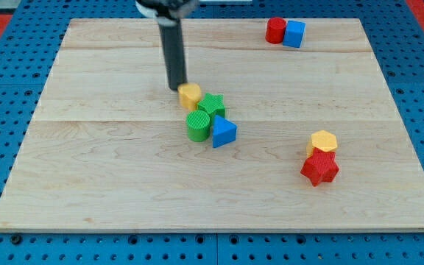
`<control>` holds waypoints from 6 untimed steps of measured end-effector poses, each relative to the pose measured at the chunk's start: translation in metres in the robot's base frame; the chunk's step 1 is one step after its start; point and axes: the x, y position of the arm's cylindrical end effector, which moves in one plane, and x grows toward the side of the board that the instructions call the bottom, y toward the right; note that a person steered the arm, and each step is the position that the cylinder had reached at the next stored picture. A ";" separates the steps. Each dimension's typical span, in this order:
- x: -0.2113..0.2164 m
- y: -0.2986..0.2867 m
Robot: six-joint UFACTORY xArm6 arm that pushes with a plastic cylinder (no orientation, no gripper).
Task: Push the green star towards the top left side of the yellow hexagon
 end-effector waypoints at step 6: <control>0.025 0.081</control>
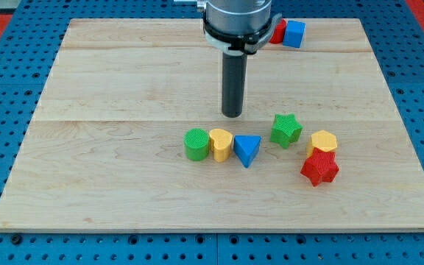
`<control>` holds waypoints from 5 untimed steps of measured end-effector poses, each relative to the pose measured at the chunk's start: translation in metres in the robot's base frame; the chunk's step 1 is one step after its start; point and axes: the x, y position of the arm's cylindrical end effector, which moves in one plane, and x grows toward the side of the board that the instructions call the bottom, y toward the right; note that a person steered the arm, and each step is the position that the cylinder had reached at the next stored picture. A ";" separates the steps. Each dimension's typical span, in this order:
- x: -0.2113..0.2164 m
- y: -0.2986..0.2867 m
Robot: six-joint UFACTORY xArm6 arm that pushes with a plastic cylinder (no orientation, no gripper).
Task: Push the green star towards the top left side of the yellow hexagon
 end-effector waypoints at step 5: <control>-0.031 -0.117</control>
